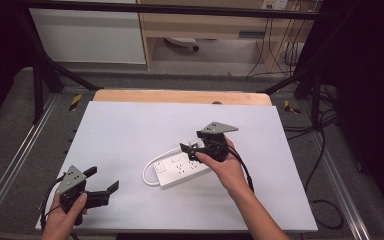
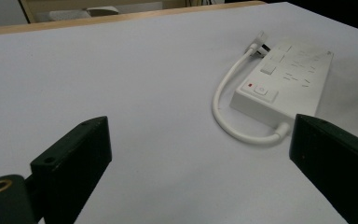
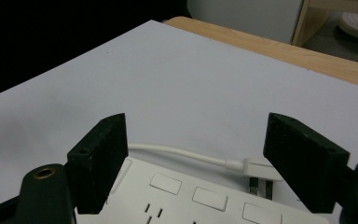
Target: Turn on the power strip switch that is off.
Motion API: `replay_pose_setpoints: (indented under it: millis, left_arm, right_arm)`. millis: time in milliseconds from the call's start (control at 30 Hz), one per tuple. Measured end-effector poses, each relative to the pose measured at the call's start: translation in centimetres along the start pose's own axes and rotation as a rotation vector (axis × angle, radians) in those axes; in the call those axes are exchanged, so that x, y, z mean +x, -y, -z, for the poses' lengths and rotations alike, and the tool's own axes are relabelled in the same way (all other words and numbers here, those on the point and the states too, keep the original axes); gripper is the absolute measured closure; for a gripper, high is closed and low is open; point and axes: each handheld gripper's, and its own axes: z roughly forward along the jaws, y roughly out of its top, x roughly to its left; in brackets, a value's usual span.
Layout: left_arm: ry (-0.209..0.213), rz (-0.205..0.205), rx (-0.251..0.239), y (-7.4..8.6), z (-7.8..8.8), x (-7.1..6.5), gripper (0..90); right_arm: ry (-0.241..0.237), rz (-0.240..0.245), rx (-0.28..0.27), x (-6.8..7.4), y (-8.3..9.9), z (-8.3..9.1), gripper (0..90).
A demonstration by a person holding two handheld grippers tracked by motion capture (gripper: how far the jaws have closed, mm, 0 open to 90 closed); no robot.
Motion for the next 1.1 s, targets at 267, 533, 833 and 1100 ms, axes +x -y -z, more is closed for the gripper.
replay_pose_setpoints:
  millis: [267, 533, 833, 1100]
  left_arm:
    - [0.001, -0.001, 0.000, 0.0, 0.0, 0.0, 5.7]
    - [0.002, -0.001, 0.002, 0.0, 0.0, 0.0, 5.6]
    - [0.002, -0.003, 0.002, 0.0, 0.0, 0.0, 5.6]
    - [0.002, -0.003, 0.001, 0.0, 0.0, 0.0, 5.7]
  right_arm:
    - [0.003, 0.008, 0.016, 0.2, 0.2, -0.7, 28.6]
    - [0.012, 0.010, 0.030, 0.2, 0.4, -1.4, 37.0]
    - [0.021, 0.023, 0.034, 0.2, 0.7, -2.1, 52.2]
    - [0.016, 0.033, 0.051, 0.4, 1.2, -2.9, 59.9]
